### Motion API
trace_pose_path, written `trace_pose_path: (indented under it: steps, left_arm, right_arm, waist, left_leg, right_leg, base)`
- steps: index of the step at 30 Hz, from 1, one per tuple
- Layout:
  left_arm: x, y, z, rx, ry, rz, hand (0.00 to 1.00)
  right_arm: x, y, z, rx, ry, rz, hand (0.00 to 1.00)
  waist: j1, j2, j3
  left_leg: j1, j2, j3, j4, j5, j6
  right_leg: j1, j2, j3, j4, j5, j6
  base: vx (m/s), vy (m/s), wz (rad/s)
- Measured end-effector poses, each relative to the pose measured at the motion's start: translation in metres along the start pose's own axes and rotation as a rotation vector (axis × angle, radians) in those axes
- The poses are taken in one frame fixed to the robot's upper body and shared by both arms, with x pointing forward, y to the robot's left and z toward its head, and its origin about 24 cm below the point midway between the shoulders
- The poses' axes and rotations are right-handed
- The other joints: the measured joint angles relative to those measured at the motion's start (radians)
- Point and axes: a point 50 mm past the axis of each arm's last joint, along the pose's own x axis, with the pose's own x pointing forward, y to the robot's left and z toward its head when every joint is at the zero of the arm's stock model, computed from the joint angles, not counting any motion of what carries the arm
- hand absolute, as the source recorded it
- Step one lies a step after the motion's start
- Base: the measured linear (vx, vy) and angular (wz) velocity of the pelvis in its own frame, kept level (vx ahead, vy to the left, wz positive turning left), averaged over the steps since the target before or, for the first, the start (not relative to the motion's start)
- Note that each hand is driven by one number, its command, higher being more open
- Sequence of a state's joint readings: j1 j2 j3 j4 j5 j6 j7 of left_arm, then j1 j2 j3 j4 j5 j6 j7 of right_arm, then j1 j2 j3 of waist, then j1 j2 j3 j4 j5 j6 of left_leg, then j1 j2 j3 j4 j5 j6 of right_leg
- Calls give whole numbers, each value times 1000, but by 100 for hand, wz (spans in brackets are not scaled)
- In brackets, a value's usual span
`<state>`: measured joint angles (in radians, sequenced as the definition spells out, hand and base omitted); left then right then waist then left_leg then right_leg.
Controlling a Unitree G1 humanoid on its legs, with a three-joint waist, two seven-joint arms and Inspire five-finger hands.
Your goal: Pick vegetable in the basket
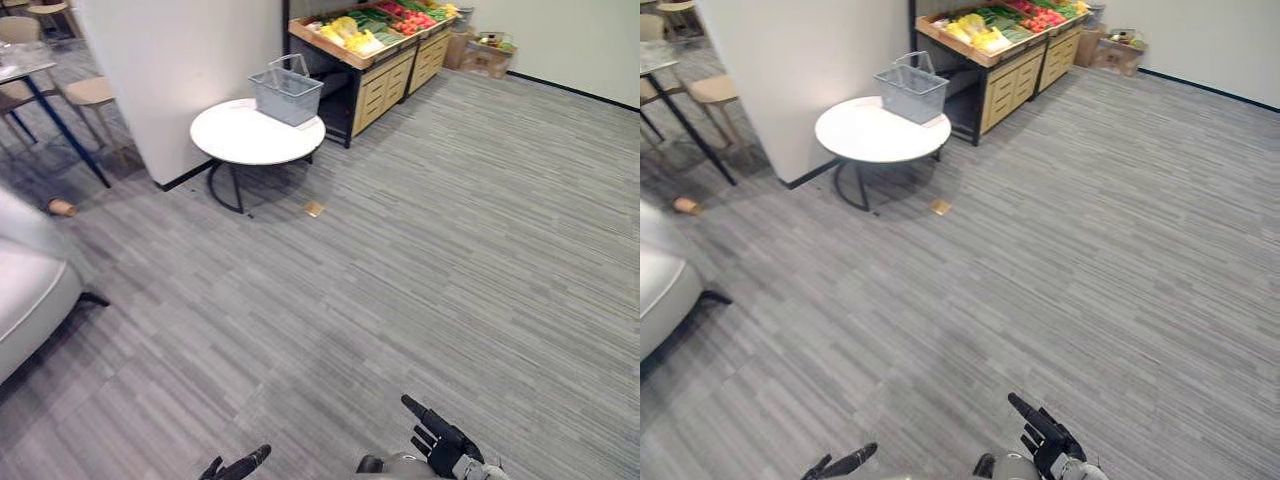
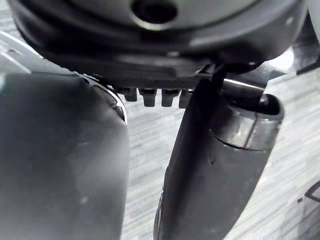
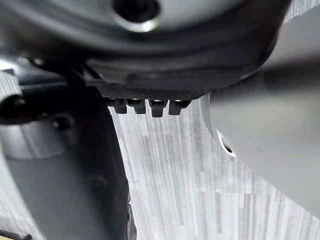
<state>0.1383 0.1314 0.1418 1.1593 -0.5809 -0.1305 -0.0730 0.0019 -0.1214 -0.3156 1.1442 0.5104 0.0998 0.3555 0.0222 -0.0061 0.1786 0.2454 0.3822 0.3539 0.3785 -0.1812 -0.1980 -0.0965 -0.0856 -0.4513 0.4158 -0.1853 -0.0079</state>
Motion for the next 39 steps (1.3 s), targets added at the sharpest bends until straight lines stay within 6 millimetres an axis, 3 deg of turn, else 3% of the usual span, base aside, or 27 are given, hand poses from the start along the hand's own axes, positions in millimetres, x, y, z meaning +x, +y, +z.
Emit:
trace_pose_path:
  steps: [1, 2, 3, 5, 6, 8, 10, 11, 12, 13, 14, 15, 16, 17, 20, 24, 25, 26, 27, 28, 29, 30, 32, 34, 36, 38, 39]
  left_arm:
    - [0, 0, 1, -20, -9, 4, 100]
    - [1, -2, 4, -38, -26, 1, 100]
    - [1, -7, 5, -78, -50, -7, 100]
    - [1, -11, 8, -90, -75, -20, 100]
    - [1, -12, 9, -104, -87, -31, 100]
    - [2, -16, 10, -120, -95, -43, 100]
    - [4, -18, 18, -129, -112, -53, 100]
    - [4, -20, 20, -130, -118, -57, 100]
    - [4, -21, 20, -129, -125, -58, 100]
    - [4, -21, 19, -127, -124, -55, 100]
    - [2, -22, 11, -120, -108, -55, 100]
    - [0, -18, 1, -133, -83, -40, 100]
    - [0, -16, 1, -145, -78, -30, 100]
    - [1, -15, 7, -149, -91, -23, 100]
    - [1, -11, 8, -157, -88, -4, 100]
    - [-2, 3, -3, -147, -39, 36, 100]
    - [-3, 4, -5, -147, -33, 42, 100]
    - [-3, 5, -4, -149, -34, 44, 100]
    - [-3, 5, -5, -149, -34, 44, 100]
    - [-3, 6, -4, -146, -35, 48, 100]
    - [-3, 7, -4, -143, -36, 52, 100]
    - [-3, 9, -4, -140, -37, 55, 100]
    - [-2, 5, -1, -129, -55, 36, 100]
    - [1, -5, 6, -115, -77, -2, 100]
    - [3, -13, 13, -116, -95, -38, 100]
    - [4, -18, 15, -131, -105, -67, 100]
    - [4, -18, 14, -131, -104, -65, 100]
  right_arm:
    - [0, -1, -3, 5, 12, -5, 100]
    - [0, -2, -3, 4, 15, -8, 100]
    - [-2, -6, -5, 7, 31, -30, 100]
    - [-3, -9, -11, 18, 55, -52, 100]
    - [-4, -11, -16, 27, 71, -61, 100]
    - [-3, -9, -17, 31, 71, -56, 100]
    - [-1, -4, -16, 45, 61, -43, 100]
    - [0, -4, -16, 48, 60, -41, 100]
    - [-1, -5, -16, 48, 59, -39, 100]
    - [-2, -7, -16, 45, 58, -41, 100]
    - [-5, -12, -17, 27, 68, -48, 100]
    - [-5, -12, -18, -2, 75, -47, 100]
    - [-4, -10, -19, -12, 82, -42, 100]
    - [-2, -3, -20, -36, 85, -13, 100]
    - [-2, -2, -21, -47, 89, -9, 100]
    - [-4, -6, -30, -39, 110, -19, 100]
    - [-5, -6, -29, -31, 106, -17, 100]
    - [-4, -6, -27, -22, 99, -16, 100]
    - [-3, -4, -24, -13, 85, -11, 100]
    - [-3, -3, -22, 16, 66, -3, 100]
    - [-3, -3, -21, 27, 57, 0, 100]
    - [-2, -2, -18, 31, 43, 5, 100]
    - [-2, -1, -10, 32, 18, 17, 100]
    - [-1, 0, -1, 19, -11, 34, 100]
    - [-1, 3, 5, 11, -38, 57, 100]
    - [-1, 4, 6, 36, -56, 65, 100]
    - [-1, 4, 6, 41, -58, 65, 100]
  waist:
    - [-2, 18, -6]
    - [-1, 28, -6]
    - [0, 32, -4]
    - [0, 16, 4]
    - [2, 2, 3]
    - [6, -12, 8]
    - [24, -35, 24]
    - [25, -43, 29]
    - [25, -44, 31]
    - [27, -33, 32]
    - [38, 7, 29]
    - [53, 14, 28]
    - [52, 8, 30]
    - [47, -15, 36]
    - [48, -27, 34]
    - [47, -58, -13]
    - [47, -62, -27]
    - [47, -64, -29]
    - [46, -68, -32]
    - [44, -71, -29]
    - [41, -75, -29]
    - [33, -72, -28]
    - [18, -60, -28]
    - [6, -39, -21]
    - [-11, -15, -17]
    - [-13, -18, -5]
    - [-13, -21, -2]
  left_leg:
    - [-57, 53, -6, 130, 28, 42]
    - [-91, 77, -14, 217, 37, 53]
    - [-158, 81, -39, 384, 20, 41]
    - [-214, 35, -30, 520, -33, 36]
    - [-252, -2, -2, 530, -61, 52]
    - [-317, -52, 33, 458, -107, 74]
    - [-416, -156, 41, 253, -125, 106]
    - [-440, -190, 37, 186, -110, 121]
    - [-479, -248, 13, 10, -26, 127]
    - [-490, -265, -6, -93, 36, 125]
    - [-512, -263, -46, -215, 142, 117]
    - [-506, -263, -64, -180, 258, 165]
    - [-509, -267, -64, -162, 273, 188]
    - [-510, -283, -57, -152, 257, 210]
    - [-458, -308, -51, -197, 252, 219]
    - [-352, -381, -26, -277, 222, 241]
    - [-342, -388, -23, -274, 201, 245]
    - [-333, -391, -18, -274, 184, 250]
    - [-312, -398, -9, -270, 156, 252]
    - [-277, -406, -7, -267, 130, 260]
    - [-252, -409, -5, -269, 119, 261]
    - [-202, -409, -5, -270, 97, 258]
    - [-145, -391, -8, -273, 62, 248]
    - [-119, -356, -22, -272, 39, 236]
    - [-105, -311, -55, -272, 21, 211]
    - [-56, -273, -84, -266, -22, 152]
    - [-47, -271, -86, -262, -29, 146]
  right_leg:
    - [29, 47, 2, -50, -1, -19]
    - [48, 70, 8, -80, 3, -29]
    - [96, 104, 23, -143, 12, -46]
    - [190, 116, 45, -226, 21, -56]
    - [237, 116, 65, -264, 22, -56]
    - [279, 110, 97, -302, 22, -56]
    - [312, 66, 134, -318, 20, -54]
    - [321, 50, 135, -320, 20, -53]
    - [339, 26, 138, -321, 17, -48]
    - [352, 27, 144, -324, 15, -42]
    - [381, 45, 171, -338, -2, -15]
    - [422, 39, 203, -355, -35, 32]
    - [433, 34, 209, -365, -36, 33]
    - [433, 15, 215, -360, -18, 32]
    - [432, -9, 223, -320, 40, 60]
    - [387, -87, 264, -124, 56, 80]
    - [333, -111, 272, -7, 69, 113]
    - [301, -130, 273, 67, 83, 182]
    - [231, -163, 294, 218, 133, 272]
    - [171, -190, 300, 369, 109, 269]
    - [148, -205, 289, 425, 77, 266]
    - [118, -222, 238, 484, 1, 233]
    - [51, -222, 152, 446, -95, 154]
    - [-19, -192, 106, 314, -110, 127]
    - [-70, -144, 98, 91, -64, 124]
    - [-79, -120, 106, -303, 162, 140]
    - [-80, -123, 110, -319, 172, 140]
  base:
    - [404, -387, -34]
    - [412, -289, -37]
    - [405, -197, -37]
    - [410, -167, -36]
    - [405, -149, -43]
    - [369, -96, -51]
    - [327, 19, -49]
    - [283, 67, -32]
    - [235, 83, -24]
    - [265, 122, -42]
    - [447, 227, -69]
    - [446, 233, -63]
    - [410, 231, -37]
    - [219, 127, 2]
    - [254, 145, 2]
    - [269, 173, -5]
    - [280, 166, -1]
    - [260, 141, -12]
    - [239, 117, -20]
    - [238, 106, -22]
    - [261, 71, -17]
    - [265, 42, -10]
    - [266, 17, -4]
    - [242, -63, 18]
    - [269, -142, 45]
    - [421, -274, 41]
    - [507, -349, 28]
